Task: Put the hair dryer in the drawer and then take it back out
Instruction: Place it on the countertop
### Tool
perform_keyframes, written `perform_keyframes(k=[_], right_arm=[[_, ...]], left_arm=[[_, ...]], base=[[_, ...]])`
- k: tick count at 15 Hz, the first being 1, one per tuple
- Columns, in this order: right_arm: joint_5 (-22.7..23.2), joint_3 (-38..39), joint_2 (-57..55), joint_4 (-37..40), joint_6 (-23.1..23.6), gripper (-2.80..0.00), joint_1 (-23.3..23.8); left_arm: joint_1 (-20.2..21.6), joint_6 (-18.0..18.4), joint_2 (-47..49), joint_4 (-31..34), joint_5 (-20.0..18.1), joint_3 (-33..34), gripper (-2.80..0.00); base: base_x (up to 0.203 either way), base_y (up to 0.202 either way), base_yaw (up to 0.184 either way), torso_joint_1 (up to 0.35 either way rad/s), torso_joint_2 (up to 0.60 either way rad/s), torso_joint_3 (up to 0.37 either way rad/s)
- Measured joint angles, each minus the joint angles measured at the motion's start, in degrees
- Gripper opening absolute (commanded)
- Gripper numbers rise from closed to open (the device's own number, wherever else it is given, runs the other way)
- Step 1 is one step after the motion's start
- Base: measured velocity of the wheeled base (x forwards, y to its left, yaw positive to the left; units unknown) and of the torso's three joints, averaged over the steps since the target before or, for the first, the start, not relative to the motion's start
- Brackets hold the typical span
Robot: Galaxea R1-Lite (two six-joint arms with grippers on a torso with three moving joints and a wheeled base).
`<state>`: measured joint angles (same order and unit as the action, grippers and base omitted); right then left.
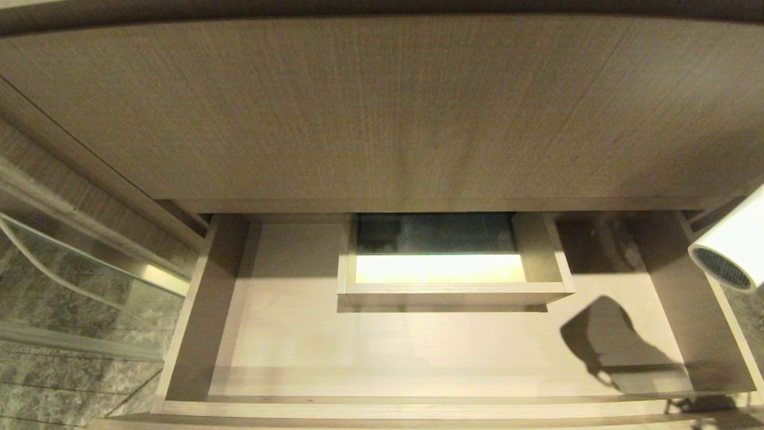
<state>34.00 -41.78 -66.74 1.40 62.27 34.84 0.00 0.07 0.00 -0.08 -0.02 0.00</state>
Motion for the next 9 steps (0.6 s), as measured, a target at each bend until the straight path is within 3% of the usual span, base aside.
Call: perform_keyframes(k=[3, 9], right_arm=[[0.06, 0.85, 1.96, -0.11, -5.56, -2.80, 0.05], [0.08, 2.73, 5.06, -0.77, -9.96, -2.80, 0.05]], left_arm=[[0.00, 0.02, 0.00, 0.01, 0.02, 0.00, -2.80], [0.00, 0.02, 0.00, 0.01, 0.02, 0.00, -2.80]], base=[[0.000, 0.000, 0.000, 0.000, 0.00, 0.000], [0.000, 0.000, 0.000, 0.000, 0.00, 0.000]])
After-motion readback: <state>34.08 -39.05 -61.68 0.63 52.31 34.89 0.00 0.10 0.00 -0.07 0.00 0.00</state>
